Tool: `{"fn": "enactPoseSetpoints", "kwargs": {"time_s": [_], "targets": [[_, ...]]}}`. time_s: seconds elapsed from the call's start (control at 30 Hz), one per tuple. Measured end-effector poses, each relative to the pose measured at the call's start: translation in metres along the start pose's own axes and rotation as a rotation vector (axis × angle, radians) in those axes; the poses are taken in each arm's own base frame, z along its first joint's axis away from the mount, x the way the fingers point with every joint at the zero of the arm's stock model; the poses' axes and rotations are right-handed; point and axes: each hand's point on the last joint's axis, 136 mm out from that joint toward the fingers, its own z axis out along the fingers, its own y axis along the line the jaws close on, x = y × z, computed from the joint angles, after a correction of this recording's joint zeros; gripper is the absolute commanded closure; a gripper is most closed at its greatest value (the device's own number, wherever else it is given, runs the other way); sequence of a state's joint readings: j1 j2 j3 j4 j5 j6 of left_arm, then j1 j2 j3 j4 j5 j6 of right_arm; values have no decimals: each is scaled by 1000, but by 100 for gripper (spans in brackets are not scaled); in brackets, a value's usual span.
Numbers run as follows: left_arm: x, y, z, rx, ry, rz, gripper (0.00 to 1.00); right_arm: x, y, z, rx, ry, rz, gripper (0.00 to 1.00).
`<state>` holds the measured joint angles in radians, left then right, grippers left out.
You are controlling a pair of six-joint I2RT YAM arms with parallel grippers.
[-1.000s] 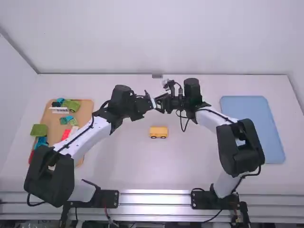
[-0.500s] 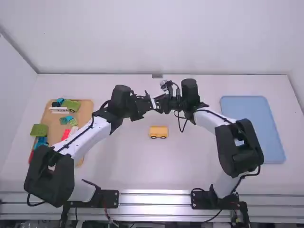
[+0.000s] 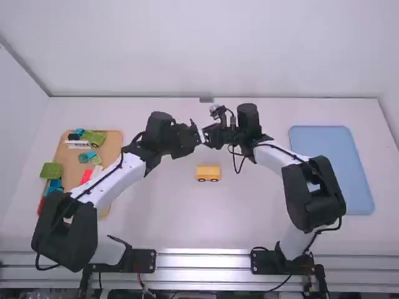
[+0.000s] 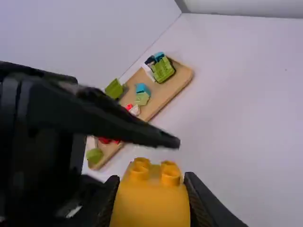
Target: Assemble lego blocks to make yellow taxi
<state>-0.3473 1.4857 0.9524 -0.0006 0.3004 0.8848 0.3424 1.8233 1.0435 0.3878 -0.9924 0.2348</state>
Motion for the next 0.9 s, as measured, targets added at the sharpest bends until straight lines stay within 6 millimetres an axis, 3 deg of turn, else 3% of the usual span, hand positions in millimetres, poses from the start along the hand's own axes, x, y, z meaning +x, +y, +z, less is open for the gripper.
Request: {"fn": "enactPoseSetpoints", "kwargs": {"time_s": [0.03, 0.2, 0.33, 0.53, 0.7, 0.9], "targets": [[-1, 0, 0, 0, -5, -6, 2, 0, -2, -1, 7, -2, -11, 78], [0, -2, 0, 10, -1, -74, 1, 0, -4, -3, 14, -1, -83, 79], [4, -15, -8, 108, 65, -154, 1, 5, -13, -10, 34, 18, -138, 84], [-39, 2, -38, 212, -27, -176, 1, 9, -21, -23, 59, 97, -223, 86], [-43, 21, -50, 197, -68, -182, 1, 12, -3, -28, 1, 204, -376, 85], [-49, 13, -55, 258, -115, -175, 1, 13, 24, -38, -99, 289, -588, 85]]}}
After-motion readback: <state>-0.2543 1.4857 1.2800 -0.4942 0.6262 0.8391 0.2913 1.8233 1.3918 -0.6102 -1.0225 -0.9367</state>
